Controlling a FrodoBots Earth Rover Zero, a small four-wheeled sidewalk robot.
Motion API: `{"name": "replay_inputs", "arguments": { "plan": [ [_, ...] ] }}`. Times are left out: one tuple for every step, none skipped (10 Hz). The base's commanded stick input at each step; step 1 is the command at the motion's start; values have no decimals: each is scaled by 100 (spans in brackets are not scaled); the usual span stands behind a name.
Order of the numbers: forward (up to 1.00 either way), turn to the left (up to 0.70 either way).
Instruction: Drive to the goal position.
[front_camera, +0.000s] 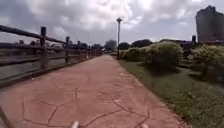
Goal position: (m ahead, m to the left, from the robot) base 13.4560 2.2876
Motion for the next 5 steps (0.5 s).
{"name": "replay_inputs", "arguments": {
  "plan": [
    [65, 3],
    [64, 3],
    [64, 3],
    [64, 3],
    [64, 4]
  ]
}}
